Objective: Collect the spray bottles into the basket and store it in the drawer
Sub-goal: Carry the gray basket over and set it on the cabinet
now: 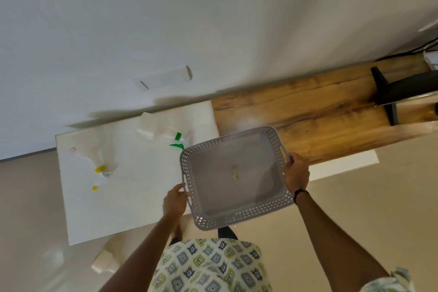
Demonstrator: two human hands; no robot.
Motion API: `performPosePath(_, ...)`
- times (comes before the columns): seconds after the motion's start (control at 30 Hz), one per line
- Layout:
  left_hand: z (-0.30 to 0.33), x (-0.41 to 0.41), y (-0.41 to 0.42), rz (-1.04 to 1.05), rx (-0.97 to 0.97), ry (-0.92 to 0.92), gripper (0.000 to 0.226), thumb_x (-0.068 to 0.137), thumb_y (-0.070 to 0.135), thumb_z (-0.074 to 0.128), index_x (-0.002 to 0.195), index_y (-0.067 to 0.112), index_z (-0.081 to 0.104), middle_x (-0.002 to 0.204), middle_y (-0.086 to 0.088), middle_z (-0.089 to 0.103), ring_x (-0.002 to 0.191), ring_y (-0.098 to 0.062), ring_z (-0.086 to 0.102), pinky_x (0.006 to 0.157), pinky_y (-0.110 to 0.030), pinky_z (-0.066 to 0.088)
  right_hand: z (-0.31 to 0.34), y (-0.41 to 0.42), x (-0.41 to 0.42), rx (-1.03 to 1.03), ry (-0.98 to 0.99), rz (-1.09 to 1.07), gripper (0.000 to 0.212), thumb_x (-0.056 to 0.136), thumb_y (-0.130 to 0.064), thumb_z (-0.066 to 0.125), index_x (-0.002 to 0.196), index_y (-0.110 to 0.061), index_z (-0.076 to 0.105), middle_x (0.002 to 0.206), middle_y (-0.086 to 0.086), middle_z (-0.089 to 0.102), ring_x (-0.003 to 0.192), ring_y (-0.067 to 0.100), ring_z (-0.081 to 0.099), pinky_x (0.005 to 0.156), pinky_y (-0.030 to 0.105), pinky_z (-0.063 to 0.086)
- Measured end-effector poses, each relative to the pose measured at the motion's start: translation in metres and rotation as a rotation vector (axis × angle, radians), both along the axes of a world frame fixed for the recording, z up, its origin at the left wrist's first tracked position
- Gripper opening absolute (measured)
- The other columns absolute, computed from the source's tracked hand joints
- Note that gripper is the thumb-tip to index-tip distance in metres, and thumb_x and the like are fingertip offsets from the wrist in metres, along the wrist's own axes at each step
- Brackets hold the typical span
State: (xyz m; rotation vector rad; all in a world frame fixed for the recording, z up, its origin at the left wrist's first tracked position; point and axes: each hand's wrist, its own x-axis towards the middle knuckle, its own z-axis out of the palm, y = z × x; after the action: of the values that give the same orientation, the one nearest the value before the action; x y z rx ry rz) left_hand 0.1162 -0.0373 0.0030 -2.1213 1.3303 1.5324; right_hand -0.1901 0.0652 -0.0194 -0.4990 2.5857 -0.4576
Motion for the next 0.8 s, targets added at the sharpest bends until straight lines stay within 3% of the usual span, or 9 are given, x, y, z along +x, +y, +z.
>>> performPosePath(0.17,0.022,0.083,-0.017,0.021,-0.074,-0.061,0.034,0.088,0.009,0.052,0.119,0.016,0.063,0.108,-0.008,0.072,0.105,-0.029,0.063,0.095,-0.037,0.044,0.008,0.019,0.091,-0.032,-0.092,0.026,0.016,0.095,-0.006,0.047,0.092,-0.001,0.063,0.091,0.021,0.065,0.072,0.025,0.048,0.057,0.030,0.032)
performPosePath(0.4,0.027,0.197,-0.033,0.044,-0.117,-0.095,0.032,0.088,0.009,0.053,0.118,0.014,0.063,0.110,-0.010,0.071,0.101,-0.028,0.064,0.091,-0.037,0.044,0.005,0.013,0.208,-0.096,-0.175,0.052,0.019,0.097,-0.010,0.048,0.102,-0.005,0.065,0.098,0.015,0.068,0.086,0.032,0.060,0.067,0.030,0.038)
performPosePath(0.63,0.000,0.267,-0.035,0.031,-0.140,-0.087,0.029,0.090,0.009,0.052,0.117,0.008,0.062,0.108,-0.011,0.072,0.090,-0.026,0.065,0.080,-0.031,0.042,-0.014,-0.014,0.267,-0.138,-0.187,0.098,0.017,0.095,-0.008,0.049,0.100,-0.007,0.066,0.097,0.012,0.068,0.081,0.021,0.055,0.069,0.029,0.040)
performPosePath(0.8,-0.035,0.285,-0.026,0.029,-0.203,-0.103,0.024,0.091,0.013,0.056,0.111,0.004,0.064,0.111,-0.017,0.069,0.104,-0.034,0.063,0.088,-0.037,0.045,-0.044,-0.018,0.280,-0.120,-0.181,0.135,0.017,0.094,-0.005,0.050,0.099,-0.005,0.066,0.095,0.013,0.067,0.084,0.025,0.060,0.070,0.028,0.040)
